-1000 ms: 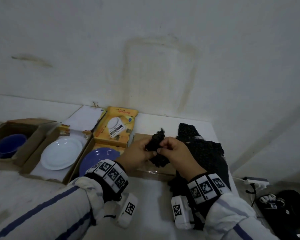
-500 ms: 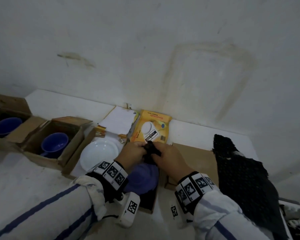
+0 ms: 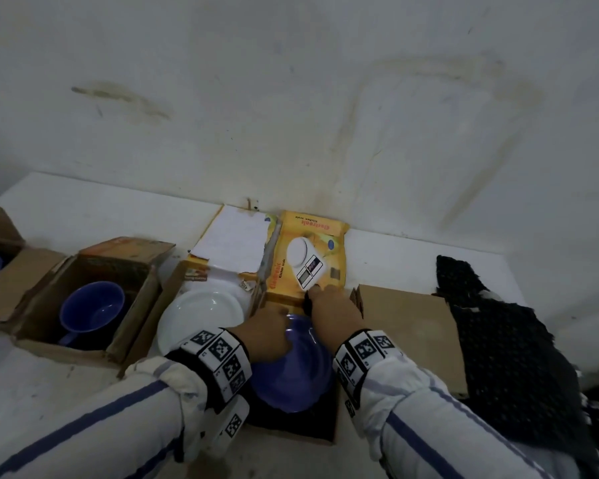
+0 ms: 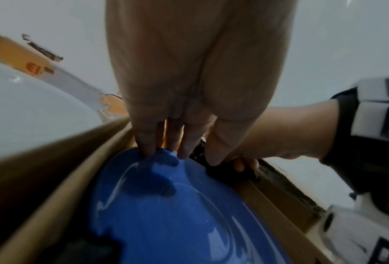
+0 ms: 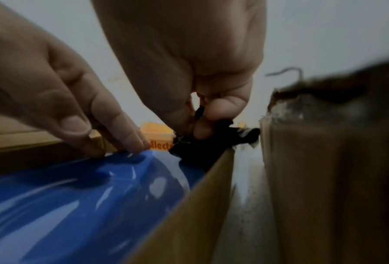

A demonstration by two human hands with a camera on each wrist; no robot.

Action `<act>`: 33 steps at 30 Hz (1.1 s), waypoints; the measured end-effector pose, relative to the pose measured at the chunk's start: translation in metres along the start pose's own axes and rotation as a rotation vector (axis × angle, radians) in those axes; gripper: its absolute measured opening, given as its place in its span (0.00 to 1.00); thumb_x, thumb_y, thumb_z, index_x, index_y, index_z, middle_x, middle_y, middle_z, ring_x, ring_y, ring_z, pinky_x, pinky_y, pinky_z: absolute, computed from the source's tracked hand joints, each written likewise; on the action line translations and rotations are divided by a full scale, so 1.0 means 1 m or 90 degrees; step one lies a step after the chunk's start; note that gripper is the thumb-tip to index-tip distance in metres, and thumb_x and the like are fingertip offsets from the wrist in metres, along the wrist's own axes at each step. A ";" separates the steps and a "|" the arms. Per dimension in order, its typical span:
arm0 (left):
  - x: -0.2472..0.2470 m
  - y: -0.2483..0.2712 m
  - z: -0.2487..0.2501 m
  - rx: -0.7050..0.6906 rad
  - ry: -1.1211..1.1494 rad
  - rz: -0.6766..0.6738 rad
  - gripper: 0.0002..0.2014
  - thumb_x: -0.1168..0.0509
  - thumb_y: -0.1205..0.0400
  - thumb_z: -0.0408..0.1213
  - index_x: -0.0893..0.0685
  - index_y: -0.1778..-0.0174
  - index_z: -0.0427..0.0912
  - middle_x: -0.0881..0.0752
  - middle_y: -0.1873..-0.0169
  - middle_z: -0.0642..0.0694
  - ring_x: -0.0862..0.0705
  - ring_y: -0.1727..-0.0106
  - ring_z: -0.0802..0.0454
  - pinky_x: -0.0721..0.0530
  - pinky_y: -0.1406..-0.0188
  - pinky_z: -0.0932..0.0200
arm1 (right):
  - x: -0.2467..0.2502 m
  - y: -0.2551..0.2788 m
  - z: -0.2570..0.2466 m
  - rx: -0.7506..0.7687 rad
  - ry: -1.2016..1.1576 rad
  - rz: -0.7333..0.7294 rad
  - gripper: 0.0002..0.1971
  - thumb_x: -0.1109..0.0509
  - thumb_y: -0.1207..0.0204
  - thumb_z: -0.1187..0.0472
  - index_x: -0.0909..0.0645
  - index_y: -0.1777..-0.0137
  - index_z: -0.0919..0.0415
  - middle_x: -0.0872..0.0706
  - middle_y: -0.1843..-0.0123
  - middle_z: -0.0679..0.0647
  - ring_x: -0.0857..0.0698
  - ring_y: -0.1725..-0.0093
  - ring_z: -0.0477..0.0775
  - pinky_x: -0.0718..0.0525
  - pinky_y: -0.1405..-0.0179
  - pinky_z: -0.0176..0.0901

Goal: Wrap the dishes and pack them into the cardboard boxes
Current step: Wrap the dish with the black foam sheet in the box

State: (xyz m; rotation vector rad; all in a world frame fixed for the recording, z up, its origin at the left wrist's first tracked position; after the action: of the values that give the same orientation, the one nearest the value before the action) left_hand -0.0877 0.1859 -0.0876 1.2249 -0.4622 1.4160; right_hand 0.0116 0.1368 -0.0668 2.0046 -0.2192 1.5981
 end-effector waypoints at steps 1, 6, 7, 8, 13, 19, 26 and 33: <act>0.001 0.000 0.001 -0.009 -0.015 -0.004 0.14 0.43 0.17 0.34 0.19 0.43 0.30 0.20 0.38 0.36 0.23 0.38 0.43 0.29 0.44 0.59 | -0.004 -0.001 -0.001 -0.001 0.014 -0.006 0.14 0.44 0.18 0.65 0.27 0.34 0.62 0.26 0.36 0.61 0.17 0.42 0.62 0.16 0.45 0.51; 0.008 0.005 0.007 -0.050 0.011 0.009 0.14 0.40 0.18 0.31 0.20 0.39 0.28 0.20 0.39 0.33 0.22 0.37 0.40 0.33 0.48 0.61 | -0.019 -0.007 -0.005 0.028 0.062 -0.075 0.15 0.47 0.17 0.69 0.20 0.41 0.67 0.20 0.39 0.62 0.15 0.44 0.60 0.20 0.50 0.43; 0.010 0.006 0.008 -0.050 0.008 0.011 0.16 0.41 0.17 0.32 0.21 0.36 0.30 0.21 0.36 0.35 0.23 0.36 0.41 0.32 0.46 0.61 | -0.019 -0.007 -0.007 0.029 0.056 -0.100 0.15 0.47 0.17 0.69 0.19 0.42 0.67 0.18 0.41 0.63 0.15 0.45 0.60 0.20 0.52 0.43; 0.011 0.008 0.009 -0.046 -0.001 0.013 0.17 0.41 0.17 0.34 0.23 0.32 0.33 0.23 0.33 0.38 0.25 0.34 0.43 0.31 0.44 0.63 | -0.016 -0.006 -0.007 0.024 0.046 -0.113 0.15 0.46 0.18 0.69 0.19 0.43 0.67 0.16 0.41 0.63 0.15 0.44 0.61 0.21 0.51 0.44; 0.014 0.008 0.012 -0.048 -0.015 0.013 0.19 0.41 0.16 0.35 0.25 0.29 0.35 0.27 0.28 0.41 0.28 0.30 0.46 0.35 0.47 0.67 | 0.005 -0.003 -0.009 0.025 0.102 -0.089 0.15 0.47 0.17 0.69 0.20 0.40 0.69 0.19 0.38 0.64 0.21 0.37 0.61 0.24 0.38 0.47; 0.010 0.006 0.011 -0.011 -0.029 0.005 0.18 0.42 0.16 0.36 0.24 0.31 0.35 0.26 0.30 0.40 0.28 0.31 0.47 0.33 0.45 0.63 | -0.012 0.008 -0.017 0.059 0.107 -0.187 0.15 0.46 0.16 0.65 0.22 0.37 0.67 0.18 0.37 0.62 0.20 0.38 0.61 0.27 0.36 0.47; 0.014 -0.004 0.028 0.048 -0.005 0.068 0.17 0.41 0.22 0.33 0.17 0.39 0.38 0.18 0.40 0.40 0.20 0.40 0.44 0.21 0.39 0.52 | 0.031 0.029 0.034 -0.060 -0.237 0.020 0.17 0.40 0.24 0.68 0.17 0.39 0.60 0.16 0.36 0.59 0.20 0.36 0.59 0.24 0.40 0.40; 0.023 -0.031 0.135 -0.063 0.175 0.120 0.16 0.42 0.19 0.32 0.17 0.38 0.40 0.17 0.41 0.42 0.20 0.39 0.44 0.26 0.45 0.61 | 0.056 0.085 0.128 -0.121 -0.325 0.194 0.13 0.39 0.24 0.69 0.15 0.45 0.63 0.13 0.41 0.57 0.18 0.38 0.55 0.27 0.43 0.34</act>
State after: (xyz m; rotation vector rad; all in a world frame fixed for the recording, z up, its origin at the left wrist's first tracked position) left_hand -0.0011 0.0930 -0.0282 0.9075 -0.4598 1.6740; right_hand 0.0966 0.0116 -0.0036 2.2673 -0.8700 1.1410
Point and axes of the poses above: each hand's wrist, its own y-axis away from the middle knuckle, its own x-axis out of the back of the hand, z = x × y, the point moved 5 cm from there along -y, towards the middle knuckle
